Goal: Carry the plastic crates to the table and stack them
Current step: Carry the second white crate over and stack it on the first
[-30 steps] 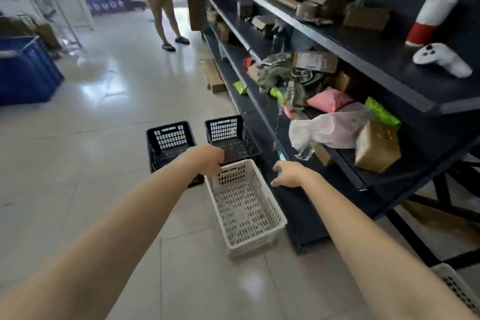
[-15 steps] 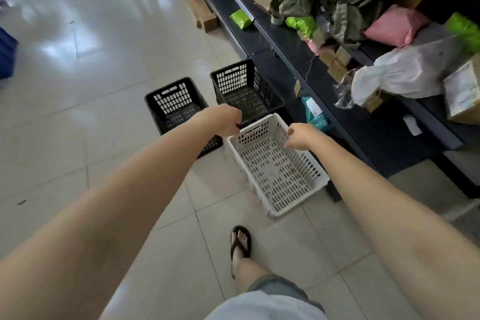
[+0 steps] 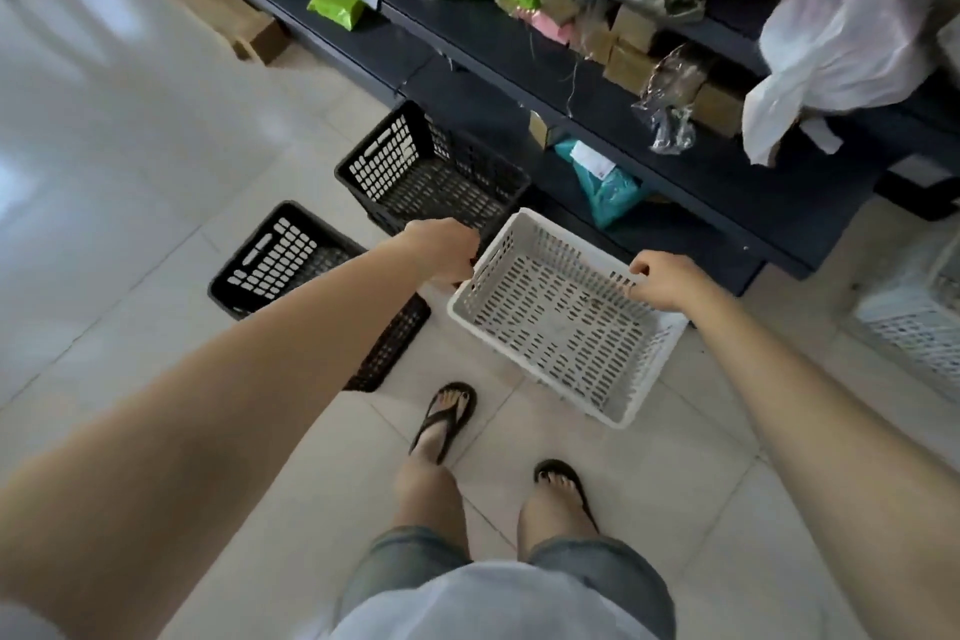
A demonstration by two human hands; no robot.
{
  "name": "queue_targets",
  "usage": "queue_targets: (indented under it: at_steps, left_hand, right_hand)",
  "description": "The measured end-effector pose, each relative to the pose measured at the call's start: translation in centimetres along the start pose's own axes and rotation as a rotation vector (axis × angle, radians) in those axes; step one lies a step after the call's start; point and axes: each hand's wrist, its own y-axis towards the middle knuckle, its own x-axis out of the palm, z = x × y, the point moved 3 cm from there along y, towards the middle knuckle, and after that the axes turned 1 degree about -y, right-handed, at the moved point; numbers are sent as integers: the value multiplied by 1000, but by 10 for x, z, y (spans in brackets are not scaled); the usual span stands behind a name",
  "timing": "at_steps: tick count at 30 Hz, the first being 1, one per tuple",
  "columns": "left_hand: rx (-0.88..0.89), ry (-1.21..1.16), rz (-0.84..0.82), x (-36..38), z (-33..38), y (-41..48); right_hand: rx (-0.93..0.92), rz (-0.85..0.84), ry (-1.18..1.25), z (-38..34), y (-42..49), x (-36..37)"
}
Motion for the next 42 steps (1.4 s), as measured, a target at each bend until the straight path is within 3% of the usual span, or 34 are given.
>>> queue_targets:
  at_steps: [4, 13, 21, 25, 32, 38, 42]
  left_hand:
    - [104, 87, 51, 4, -13, 57]
    - [170, 162, -51, 60, -26, 209]
    - [163, 152, -112, 166, -18, 334]
    - [152, 190, -98, 210, -8, 383]
    - [57, 252, -5, 249, -2, 430]
    - [10, 20, 30, 255, -11, 457]
    - [28, 8, 63, 247, -4, 451]
  right_hand:
    - [78, 61, 91, 14, 17, 11]
    - [271, -4, 198, 59, 93, 92]
    - [436, -94, 188, 135, 169, 191]
    - [519, -61, 164, 170, 203, 230]
    - [583, 2, 141, 215, 249, 280]
    - [567, 80, 149, 233, 270, 304]
    - [551, 152, 172, 237, 268, 307]
